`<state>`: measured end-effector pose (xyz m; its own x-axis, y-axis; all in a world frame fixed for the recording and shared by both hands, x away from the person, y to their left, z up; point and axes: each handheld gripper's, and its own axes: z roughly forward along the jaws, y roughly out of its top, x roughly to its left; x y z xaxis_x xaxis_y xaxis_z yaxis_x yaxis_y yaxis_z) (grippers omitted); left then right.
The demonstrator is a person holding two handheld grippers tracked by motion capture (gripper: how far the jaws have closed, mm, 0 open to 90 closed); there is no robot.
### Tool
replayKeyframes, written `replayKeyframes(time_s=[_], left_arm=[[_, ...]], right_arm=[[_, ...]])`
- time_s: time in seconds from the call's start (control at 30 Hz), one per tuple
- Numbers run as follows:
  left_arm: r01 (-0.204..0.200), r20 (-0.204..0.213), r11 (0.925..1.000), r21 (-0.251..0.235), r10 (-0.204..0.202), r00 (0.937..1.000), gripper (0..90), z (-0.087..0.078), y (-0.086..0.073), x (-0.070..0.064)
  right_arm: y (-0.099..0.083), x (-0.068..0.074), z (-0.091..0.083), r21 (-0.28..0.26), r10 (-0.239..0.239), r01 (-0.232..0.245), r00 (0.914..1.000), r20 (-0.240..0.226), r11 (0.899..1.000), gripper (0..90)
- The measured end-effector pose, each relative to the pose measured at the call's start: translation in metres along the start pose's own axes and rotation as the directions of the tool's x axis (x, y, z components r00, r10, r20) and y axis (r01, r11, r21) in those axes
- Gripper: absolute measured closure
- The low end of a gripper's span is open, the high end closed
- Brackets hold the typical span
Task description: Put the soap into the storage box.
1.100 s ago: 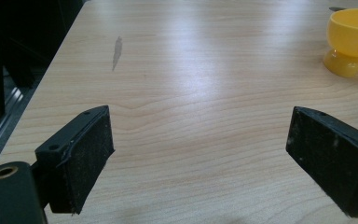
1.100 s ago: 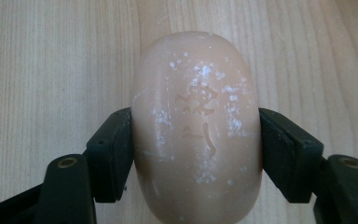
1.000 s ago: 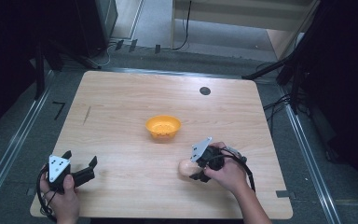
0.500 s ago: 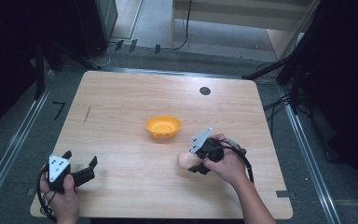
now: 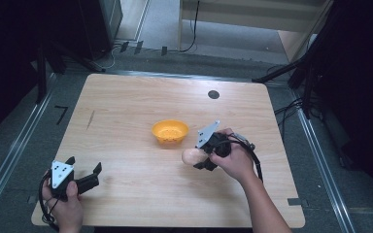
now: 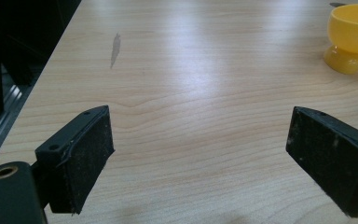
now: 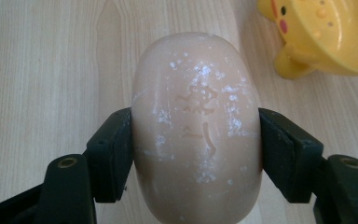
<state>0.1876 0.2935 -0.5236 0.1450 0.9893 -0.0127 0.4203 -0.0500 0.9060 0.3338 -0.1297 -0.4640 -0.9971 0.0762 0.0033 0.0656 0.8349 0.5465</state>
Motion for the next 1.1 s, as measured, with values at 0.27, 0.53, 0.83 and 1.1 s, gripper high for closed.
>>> replayKeyframes(time_s=[0.27, 0.53, 0.83, 1.1], left_arm=[[0.008, -0.007, 1.0, 0.0, -0.008, 0.9999, 7.6, 0.0, 0.0, 0.0], [0.007, -0.007, 1.0, 0.005, -0.007, 1.0, 7.6, 0.0, 0.0, 0.0], [0.001, -0.007, 1.0, 0.003, -0.001, 1.0, 7.6, 0.0, 0.0, 0.0], [0.011, -0.003, 0.9999, -0.001, -0.011, 0.9999, 7.6, 0.0, 0.0, 0.0]], right_arm=[[0.0, -0.011, -0.002, -0.029, 0.024, -0.025, 0.9997, -0.004, 0.999, 33.0], [0.003, -0.022, -0.006, -0.011, 0.025, -0.025, 0.9997, 0.007, 1.0, 33.0], [0.021, -0.038, -0.008, 0.014, 0.002, -0.003, 0.9998, 0.018, 1.0, 33.0], [0.04, -0.049, -0.003, 0.018, -0.009, 0.009, 0.9996, 0.027, 1.0, 33.0]])
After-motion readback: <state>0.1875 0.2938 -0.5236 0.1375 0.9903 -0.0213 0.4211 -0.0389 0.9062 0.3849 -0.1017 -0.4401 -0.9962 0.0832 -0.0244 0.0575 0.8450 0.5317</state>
